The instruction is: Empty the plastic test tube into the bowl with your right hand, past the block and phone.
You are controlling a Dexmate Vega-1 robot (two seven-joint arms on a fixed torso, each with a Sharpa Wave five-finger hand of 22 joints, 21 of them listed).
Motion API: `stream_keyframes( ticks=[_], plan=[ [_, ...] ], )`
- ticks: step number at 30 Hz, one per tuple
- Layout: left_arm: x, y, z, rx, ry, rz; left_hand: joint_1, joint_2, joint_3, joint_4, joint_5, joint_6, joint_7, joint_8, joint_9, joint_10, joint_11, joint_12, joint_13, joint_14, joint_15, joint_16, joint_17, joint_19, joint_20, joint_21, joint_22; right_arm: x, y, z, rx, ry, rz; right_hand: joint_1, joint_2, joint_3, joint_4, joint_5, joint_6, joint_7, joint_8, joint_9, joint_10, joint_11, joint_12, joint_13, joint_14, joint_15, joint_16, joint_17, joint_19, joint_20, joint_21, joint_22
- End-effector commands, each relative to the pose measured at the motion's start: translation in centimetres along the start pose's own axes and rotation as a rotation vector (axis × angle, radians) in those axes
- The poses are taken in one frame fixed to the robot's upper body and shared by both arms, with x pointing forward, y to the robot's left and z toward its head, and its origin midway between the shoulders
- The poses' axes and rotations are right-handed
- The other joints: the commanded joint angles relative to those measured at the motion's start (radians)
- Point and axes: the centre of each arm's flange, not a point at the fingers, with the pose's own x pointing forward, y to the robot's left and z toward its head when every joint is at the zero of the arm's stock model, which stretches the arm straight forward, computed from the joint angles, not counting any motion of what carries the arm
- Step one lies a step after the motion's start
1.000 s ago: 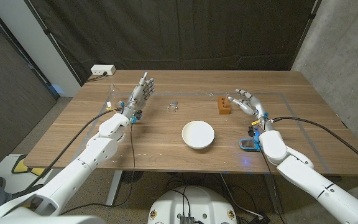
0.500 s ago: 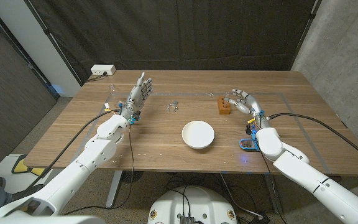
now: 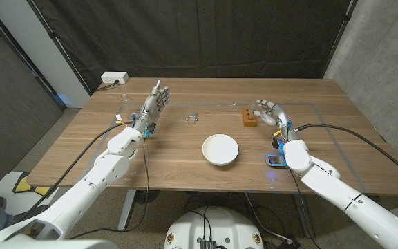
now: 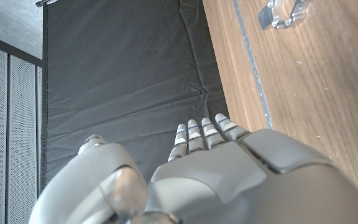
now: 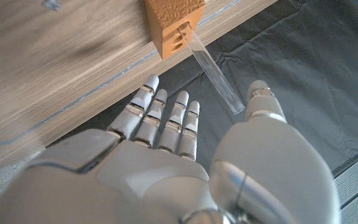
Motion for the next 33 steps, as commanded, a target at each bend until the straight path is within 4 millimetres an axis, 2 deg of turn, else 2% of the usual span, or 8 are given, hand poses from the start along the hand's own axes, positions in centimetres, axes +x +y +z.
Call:
stream_keyframes(
  ticks=[1,12,20,28,33],
  plan=[
    [0.2,0.0,0.1,0.003,0.005,0.003,-0.001,0.011,-0.009,0.003,0.003,0.01,-0.005,-0.001,0.004,0.004,0.003,0.001,0.001,0.0,-0.002,-0.002,0.004,-0.011,-0.008,-0.002,0.001,0.5,0.2,0.2,-0.022,0.0,-0.008,0.018,0.006,-0.004,0.005,0.006,0.058,-0.019,0.019,0.004,0.051,-0.015,0.015,0.003,0.037,-0.082,0.008,0.005,0.031,-0.09,0.011,0.005],
    [0.3,0.1,0.1,0.008,0.014,0.01,-0.002,0.013,-0.013,0.004,0.002,0.011,-0.008,-0.001,0.004,0.004,0.001,0.0,0.002,-0.003,-0.003,-0.003,0.004,-0.02,-0.005,-0.003,0.002,0.8,1.0,0.6,-0.039,-0.012,-0.02,0.03,0.015,-0.002,0.006,0.006,0.07,-0.023,0.018,0.005,0.083,-0.019,0.022,0.004,0.049,-0.074,0.004,0.006,0.032,-0.082,0.007,0.006],
    [0.3,0.2,0.0,0.007,0.019,0.013,-0.002,0.014,-0.016,0.004,0.002,0.014,-0.01,-0.001,0.004,0.006,0.0,0.0,0.002,-0.013,-0.005,-0.006,0.004,-0.041,0.005,-0.007,0.002,1.1,1.3,0.4,-0.035,-0.006,-0.029,0.049,0.017,-0.001,0.002,0.006,0.089,-0.04,0.021,0.006,0.112,-0.032,0.03,0.005,0.067,-0.078,0.004,0.006,0.039,-0.081,0.007,0.007],
    [0.5,0.2,-0.2,0.001,0.02,0.012,-0.003,0.015,-0.019,0.005,0.001,0.015,-0.013,-0.002,0.004,0.007,-0.001,0.0,0.002,-0.015,-0.007,-0.006,0.004,-0.051,0.009,-0.008,0.003,0.8,1.3,0.1,-0.029,0.012,-0.047,0.053,0.018,-0.009,0.008,0.004,0.149,-0.057,0.037,0.008,0.183,-0.037,0.051,0.006,0.071,-0.082,-0.005,0.007,0.043,-0.081,0.003,0.007],
    [0.7,0.1,-0.4,-0.002,0.021,0.009,-0.003,0.016,-0.021,0.005,0.001,0.017,-0.014,-0.002,0.004,0.008,-0.002,0.0,0.002,-0.017,-0.007,-0.005,0.004,-0.055,0.012,-0.007,0.003,0.9,1.4,0.3,-0.035,0.012,-0.046,0.055,0.019,-0.011,0.009,0.003,0.161,-0.063,0.04,0.009,0.198,-0.046,0.055,0.006,0.076,-0.08,-0.005,0.007,0.045,-0.08,0.002,0.008]
  ],
)
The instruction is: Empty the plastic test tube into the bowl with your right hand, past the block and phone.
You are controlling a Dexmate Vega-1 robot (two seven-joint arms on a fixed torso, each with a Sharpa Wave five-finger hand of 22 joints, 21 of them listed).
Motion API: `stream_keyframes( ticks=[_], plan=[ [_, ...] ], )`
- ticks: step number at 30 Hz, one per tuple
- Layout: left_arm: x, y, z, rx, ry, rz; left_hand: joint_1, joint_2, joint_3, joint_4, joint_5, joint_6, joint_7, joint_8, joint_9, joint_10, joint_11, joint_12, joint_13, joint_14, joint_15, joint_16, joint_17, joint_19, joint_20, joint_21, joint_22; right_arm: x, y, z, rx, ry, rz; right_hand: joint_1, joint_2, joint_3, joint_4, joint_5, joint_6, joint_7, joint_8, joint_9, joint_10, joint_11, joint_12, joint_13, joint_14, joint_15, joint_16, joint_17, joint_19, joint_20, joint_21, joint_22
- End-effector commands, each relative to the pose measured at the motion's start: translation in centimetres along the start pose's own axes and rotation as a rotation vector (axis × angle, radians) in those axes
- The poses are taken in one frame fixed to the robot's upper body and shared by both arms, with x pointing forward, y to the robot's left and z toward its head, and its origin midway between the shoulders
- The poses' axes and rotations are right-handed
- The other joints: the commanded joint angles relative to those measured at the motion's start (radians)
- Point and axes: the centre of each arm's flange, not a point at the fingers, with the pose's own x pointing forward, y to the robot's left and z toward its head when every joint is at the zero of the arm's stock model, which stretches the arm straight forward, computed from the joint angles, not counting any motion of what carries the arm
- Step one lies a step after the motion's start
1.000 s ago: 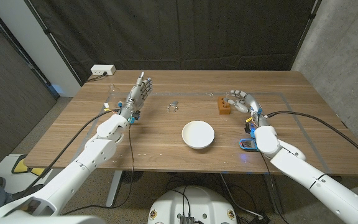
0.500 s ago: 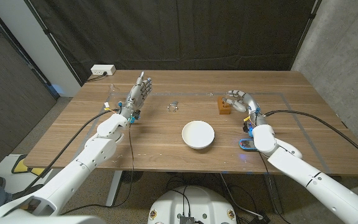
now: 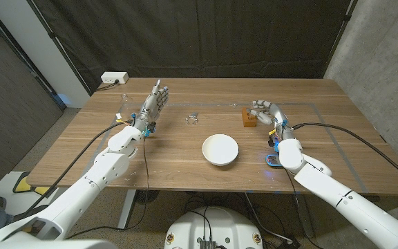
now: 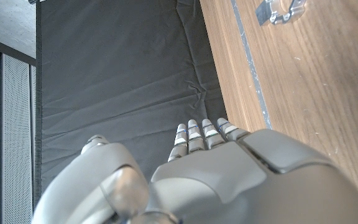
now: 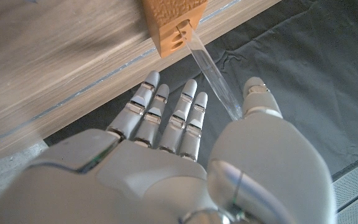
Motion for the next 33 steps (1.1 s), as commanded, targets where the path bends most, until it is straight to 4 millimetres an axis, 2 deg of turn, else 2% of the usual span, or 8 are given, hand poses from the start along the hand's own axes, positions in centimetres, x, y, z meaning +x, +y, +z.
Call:
stream_keyframes(
  ticks=[1,5,17,33],
  plan=[
    [0.3,-0.1,-0.3,-0.008,0.004,-0.004,-0.002,-0.006,-0.007,0.002,0.001,0.007,-0.003,-0.002,0.004,0.009,-0.002,0.0,0.002,-0.004,-0.002,0.0,0.004,-0.011,0.001,0.0,0.003,0.1,0.3,0.1,-0.006,0.008,-0.007,0.011,0.0,-0.002,0.0,0.003,0.017,-0.006,0.008,0.004,0.017,-0.001,0.009,0.002,0.013,-0.076,-0.004,0.003,0.012,-0.082,-0.003,0.003],
    [0.4,-0.1,-0.5,-0.011,0.006,-0.006,-0.002,-0.006,-0.008,0.002,0.001,0.006,-0.005,-0.002,0.004,0.009,-0.001,0.0,0.002,-0.006,-0.002,0.0,0.004,-0.013,0.003,0.001,0.003,0.3,0.5,0.3,-0.01,0.007,-0.005,0.023,0.004,0.0,-0.003,0.004,0.028,-0.012,0.01,0.005,0.027,-0.009,0.011,0.003,0.019,-0.078,-0.004,0.003,0.017,-0.083,-0.003,0.003],
    [0.4,0.1,-0.6,-0.013,0.013,-0.005,-0.002,-0.004,-0.011,0.003,0.0,0.01,-0.007,-0.002,0.004,0.011,-0.004,0.0,0.002,-0.007,-0.007,0.001,0.004,-0.014,0.004,0.004,0.004,0.3,0.5,0.0,-0.039,0.024,0.0,0.035,0.009,-0.002,-0.002,0.002,0.053,-0.008,0.014,0.007,0.054,-0.006,0.016,0.004,0.057,-0.091,0.003,0.003,0.046,-0.091,0.005,0.003],
    [0.8,0.0,-0.6,-0.005,0.024,-0.013,-0.002,-0.002,-0.016,0.003,0.0,0.011,-0.009,-0.003,0.004,0.01,-0.004,-0.001,0.002,-0.008,-0.006,0.002,0.004,-0.019,0.007,0.006,0.004,0.1,1.3,-0.9,-0.081,0.054,0.0,0.038,0.012,-0.004,0.001,0.0,0.06,-0.01,0.013,0.008,0.06,-0.004,0.015,0.004,0.065,-0.09,0.002,0.004,0.053,-0.09,0.005,0.003]
  ],
)
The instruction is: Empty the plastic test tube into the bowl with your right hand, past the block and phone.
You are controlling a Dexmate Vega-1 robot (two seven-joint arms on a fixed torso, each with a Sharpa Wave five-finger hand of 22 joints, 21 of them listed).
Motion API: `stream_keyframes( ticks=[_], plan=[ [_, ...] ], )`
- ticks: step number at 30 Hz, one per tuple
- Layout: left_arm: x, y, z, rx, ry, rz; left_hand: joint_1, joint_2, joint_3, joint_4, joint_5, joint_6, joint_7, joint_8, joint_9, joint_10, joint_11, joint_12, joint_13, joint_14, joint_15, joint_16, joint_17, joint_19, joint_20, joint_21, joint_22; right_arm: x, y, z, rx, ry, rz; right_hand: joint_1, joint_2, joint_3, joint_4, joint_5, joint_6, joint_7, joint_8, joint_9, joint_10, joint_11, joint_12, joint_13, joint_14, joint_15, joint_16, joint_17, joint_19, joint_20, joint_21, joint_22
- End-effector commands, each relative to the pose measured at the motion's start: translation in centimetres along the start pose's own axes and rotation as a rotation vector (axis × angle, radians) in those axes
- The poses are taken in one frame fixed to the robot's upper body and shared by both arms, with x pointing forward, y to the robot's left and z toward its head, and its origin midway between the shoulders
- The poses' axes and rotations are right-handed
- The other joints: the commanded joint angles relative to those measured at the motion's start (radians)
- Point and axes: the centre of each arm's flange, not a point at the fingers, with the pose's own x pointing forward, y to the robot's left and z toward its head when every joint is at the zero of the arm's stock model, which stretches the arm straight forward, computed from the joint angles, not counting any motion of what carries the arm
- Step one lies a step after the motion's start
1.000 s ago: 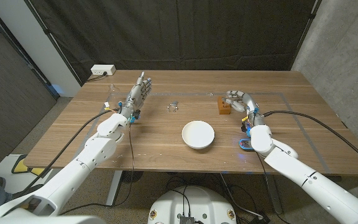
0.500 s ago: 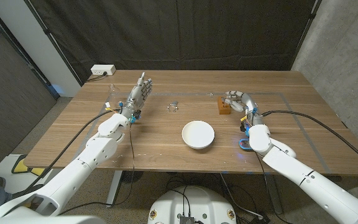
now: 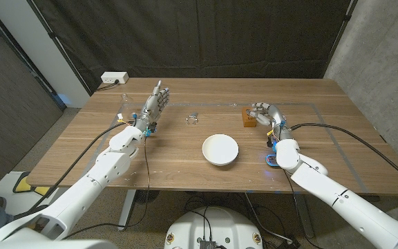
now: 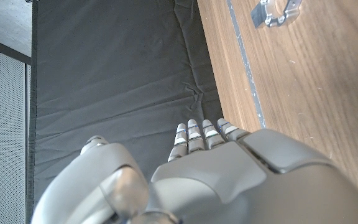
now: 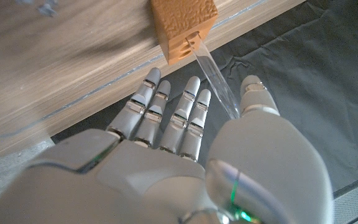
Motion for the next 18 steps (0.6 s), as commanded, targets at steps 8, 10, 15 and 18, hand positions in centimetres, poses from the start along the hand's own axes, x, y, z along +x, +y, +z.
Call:
stream_keyframes(
  ticks=[8,10,15,18],
  plan=[
    [0.22,-0.04,0.16,0.007,0.007,-0.005,0.001,0.002,-0.01,0.003,0.0,0.004,-0.002,-0.004,0.004,0.007,-0.008,-0.001,0.002,-0.003,-0.001,0.002,0.004,-0.013,0.0,0.008,0.004,-0.04,0.52,-0.86,-0.043,0.024,0.004,0.014,0.005,-0.004,0.001,-0.001,0.032,-0.002,0.009,0.004,0.022,-0.005,0.011,0.004,0.025,-0.096,0.009,0.005,0.019,-0.088,0.007,0.004],
    [0.22,-0.04,0.22,0.01,0.006,-0.006,0.001,0.002,-0.011,0.003,0.0,0.004,-0.002,-0.004,0.004,0.007,-0.006,-0.001,0.002,-0.003,-0.001,0.003,0.004,-0.014,0.0,0.008,0.004,0.01,0.5,-0.88,-0.042,0.024,-0.002,0.014,0.006,-0.005,0.002,-0.002,0.037,-0.004,0.01,0.004,0.023,-0.006,0.01,0.004,0.033,-0.101,0.011,0.005,0.023,-0.089,0.008,0.004],
    [0.27,-0.12,0.3,0.013,0.007,-0.008,0.001,0.003,-0.012,0.003,0.0,0.004,-0.002,-0.004,0.004,0.007,-0.002,-0.001,0.002,-0.003,-0.001,0.003,0.004,-0.015,0.001,0.008,0.004,0.05,0.44,-0.96,-0.038,0.019,-0.015,0.02,0.013,-0.006,0.004,-0.006,0.069,-0.009,0.018,0.005,0.057,-0.01,0.019,0.004,0.064,-0.115,0.016,0.006,0.045,-0.093,0.013,0.004],
    [0.32,-0.19,0.32,0.014,0.01,-0.01,0.001,0.004,-0.013,0.003,-0.001,0.005,-0.002,-0.004,0.004,0.007,-0.002,-0.001,0.002,-0.004,-0.001,0.003,0.004,-0.015,0.001,0.009,0.004,-0.03,0.39,-1.05,-0.038,0.019,-0.018,0.026,0.018,-0.004,0.004,-0.006,0.077,-0.011,0.019,0.005,0.065,-0.012,0.02,0.004,0.071,-0.121,0.016,0.006,0.048,-0.095,0.014,0.004]
  ],
)
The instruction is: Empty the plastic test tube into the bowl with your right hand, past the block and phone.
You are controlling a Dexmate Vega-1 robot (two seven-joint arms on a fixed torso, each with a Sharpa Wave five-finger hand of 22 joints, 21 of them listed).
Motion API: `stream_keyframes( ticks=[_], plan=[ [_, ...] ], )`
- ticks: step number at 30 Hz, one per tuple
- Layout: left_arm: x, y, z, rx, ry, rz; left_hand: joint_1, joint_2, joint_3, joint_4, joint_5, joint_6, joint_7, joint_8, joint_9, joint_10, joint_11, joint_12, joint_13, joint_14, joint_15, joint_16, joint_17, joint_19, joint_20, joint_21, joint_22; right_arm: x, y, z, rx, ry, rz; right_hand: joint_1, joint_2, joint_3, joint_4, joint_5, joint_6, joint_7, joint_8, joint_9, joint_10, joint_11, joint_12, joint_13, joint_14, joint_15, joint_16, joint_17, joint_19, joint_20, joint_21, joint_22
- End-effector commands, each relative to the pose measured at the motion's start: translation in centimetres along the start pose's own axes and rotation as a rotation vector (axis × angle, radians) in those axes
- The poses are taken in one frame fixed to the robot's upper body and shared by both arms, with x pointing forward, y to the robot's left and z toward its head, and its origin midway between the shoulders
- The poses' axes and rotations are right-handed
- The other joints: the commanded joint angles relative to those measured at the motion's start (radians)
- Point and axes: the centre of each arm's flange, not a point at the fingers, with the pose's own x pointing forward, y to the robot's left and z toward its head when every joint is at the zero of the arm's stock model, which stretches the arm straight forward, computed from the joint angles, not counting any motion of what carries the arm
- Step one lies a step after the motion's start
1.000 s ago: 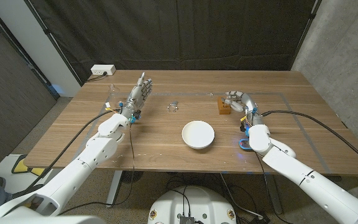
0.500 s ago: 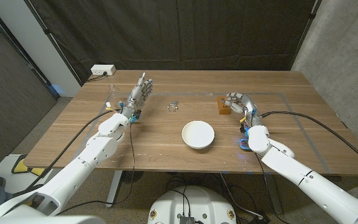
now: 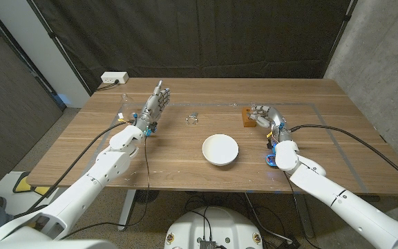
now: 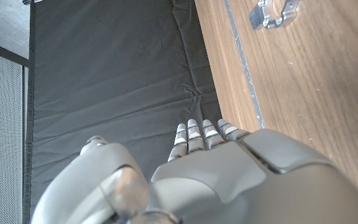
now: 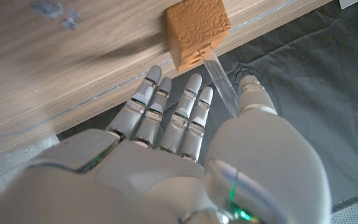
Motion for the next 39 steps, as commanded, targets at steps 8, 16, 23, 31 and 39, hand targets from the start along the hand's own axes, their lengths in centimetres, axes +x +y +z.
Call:
stream_keyframes(
  ticks=[8,16,23,31,39],
  plan=[
    [0.3,-0.33,0.18,0.006,0.006,-0.006,0.001,0.005,-0.007,0.003,-0.001,0.007,-0.002,0.001,0.005,0.003,0.001,-0.002,0.003,-0.004,-0.002,0.003,0.004,-0.007,0.003,0.004,0.004,-0.15,-0.04,-0.29,-0.007,0.002,-0.031,0.037,0.014,0.001,-0.004,-0.008,0.069,-0.024,0.026,0.01,0.026,-0.024,0.001,0.004,-0.01,-0.101,-0.016,0.0,-0.01,-0.079,-0.009,0.005],
    [0.19,-0.24,0.01,0.0,0.007,0.0,0.002,0.006,-0.01,0.003,-0.001,0.006,-0.002,0.0,0.005,0.003,-0.001,-0.002,0.003,-0.008,-0.002,0.002,0.004,-0.012,0.008,0.004,0.004,-0.11,0.02,-0.28,-0.008,0.003,-0.026,0.046,0.021,0.003,-0.004,-0.01,0.08,-0.04,0.031,0.015,0.029,-0.033,-0.002,0.004,-0.014,-0.101,-0.02,0.0,-0.015,-0.08,-0.013,0.005],
    [0.13,-0.07,-0.01,-0.002,0.005,0.002,0.002,0.007,-0.012,0.003,-0.001,0.006,-0.003,-0.001,0.005,0.0,-0.002,-0.003,0.003,-0.009,-0.001,0.002,0.004,-0.014,0.012,0.004,0.004,-0.08,0.18,-0.14,-0.007,0.0,-0.027,0.062,0.033,0.01,-0.006,-0.011,0.083,-0.047,0.033,0.019,0.039,-0.033,-0.002,0.004,-0.007,-0.103,-0.018,0.001,-0.014,-0.078,-0.014,0.005],
    [0.24,0.12,-0.01,-0.001,0.008,0.0,0.002,0.008,-0.013,0.003,-0.001,0.007,-0.003,0.0,0.005,0.002,-0.001,-0.003,0.003,-0.01,-0.001,0.002,0.004,-0.016,0.014,0.005,0.004,-0.11,0.26,-0.22,-0.001,0.007,-0.04,0.08,0.05,0.016,-0.006,-0.017,0.115,-0.048,0.047,0.027,0.067,-0.033,0.001,0.004,0.024,-0.118,-0.01,0.003,-0.003,-0.081,-0.012,0.006],
    [0.28,0.16,-0.07,-0.004,0.009,-0.001,0.003,0.008,-0.016,0.002,-0.001,0.006,-0.003,-0.001,0.005,0.002,-0.002,-0.002,0.003,-0.01,-0.002,0.003,0.004,-0.019,0.017,0.005,0.005,-0.15,0.28,-0.25,-0.001,0.004,-0.058,0.11,0.075,0.029,-0.01,-0.025,0.149,-0.048,0.062,0.035,0.106,-0.032,0.007,0.004,0.072,-0.135,0.002,0.004,0.014,-0.084,-0.007,0.007]
  ],
)
